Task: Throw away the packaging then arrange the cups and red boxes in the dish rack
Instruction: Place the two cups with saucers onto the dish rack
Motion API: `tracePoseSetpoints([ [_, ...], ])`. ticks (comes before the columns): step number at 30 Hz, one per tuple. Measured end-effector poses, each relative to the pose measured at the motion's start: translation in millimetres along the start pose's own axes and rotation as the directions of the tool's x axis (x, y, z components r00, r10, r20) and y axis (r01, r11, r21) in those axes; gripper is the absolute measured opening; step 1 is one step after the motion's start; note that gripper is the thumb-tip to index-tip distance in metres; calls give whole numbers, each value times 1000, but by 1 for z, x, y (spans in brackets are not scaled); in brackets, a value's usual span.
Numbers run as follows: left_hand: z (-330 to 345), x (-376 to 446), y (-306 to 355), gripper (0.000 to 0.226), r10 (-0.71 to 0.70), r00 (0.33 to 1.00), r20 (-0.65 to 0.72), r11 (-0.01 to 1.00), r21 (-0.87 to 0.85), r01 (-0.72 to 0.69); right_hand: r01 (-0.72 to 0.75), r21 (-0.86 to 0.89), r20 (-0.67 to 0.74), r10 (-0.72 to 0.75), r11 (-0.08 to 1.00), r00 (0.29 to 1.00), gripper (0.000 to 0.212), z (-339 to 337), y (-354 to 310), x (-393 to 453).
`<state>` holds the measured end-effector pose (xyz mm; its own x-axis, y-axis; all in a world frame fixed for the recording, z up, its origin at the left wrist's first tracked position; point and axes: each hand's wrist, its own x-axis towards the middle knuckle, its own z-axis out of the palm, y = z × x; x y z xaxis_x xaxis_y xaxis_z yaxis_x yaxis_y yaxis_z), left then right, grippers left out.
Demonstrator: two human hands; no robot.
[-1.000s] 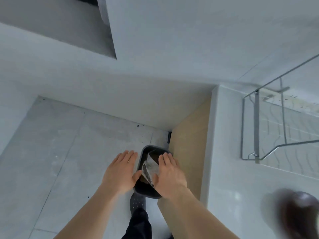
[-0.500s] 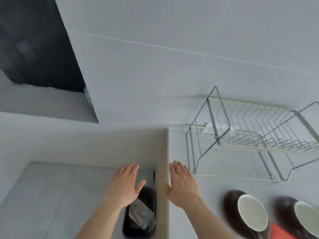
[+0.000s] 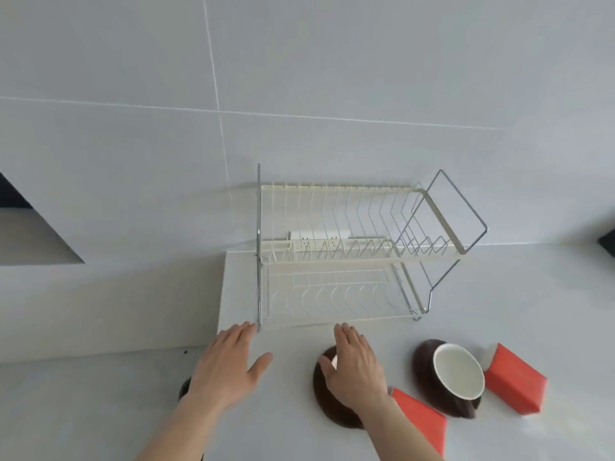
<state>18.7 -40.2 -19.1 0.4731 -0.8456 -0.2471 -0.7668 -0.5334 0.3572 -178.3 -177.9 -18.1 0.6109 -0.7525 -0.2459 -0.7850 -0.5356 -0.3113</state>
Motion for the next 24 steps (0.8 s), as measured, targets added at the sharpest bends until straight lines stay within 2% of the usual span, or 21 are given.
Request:
tracePoseSetpoints([
  [5, 1, 7, 18, 73, -39, 999, 6, 994, -97, 40, -114, 154, -27, 120, 981, 992, 73, -11, 9, 3],
  [9, 23, 4, 59, 72, -100, 989, 108, 970, -213, 122, -253, 382, 119, 224, 889, 967, 83, -15, 51, 3],
  [12, 35, 4, 81, 72, -151, 976, 156, 920, -339, 197, -322, 498, 212, 247, 805, 946, 89, -13, 71, 8],
  [17, 52, 4, 98, 78, -252, 932, 262, 808, -472, 351, -393, 507, 331, 248, 767, 911, 92, -7, 88, 12],
  [24, 64, 5, 101, 76, -334, 868, 368, 716, -500, 487, -417, 462, 367, 260, 782, 893, 70, 1, 92, 10],
])
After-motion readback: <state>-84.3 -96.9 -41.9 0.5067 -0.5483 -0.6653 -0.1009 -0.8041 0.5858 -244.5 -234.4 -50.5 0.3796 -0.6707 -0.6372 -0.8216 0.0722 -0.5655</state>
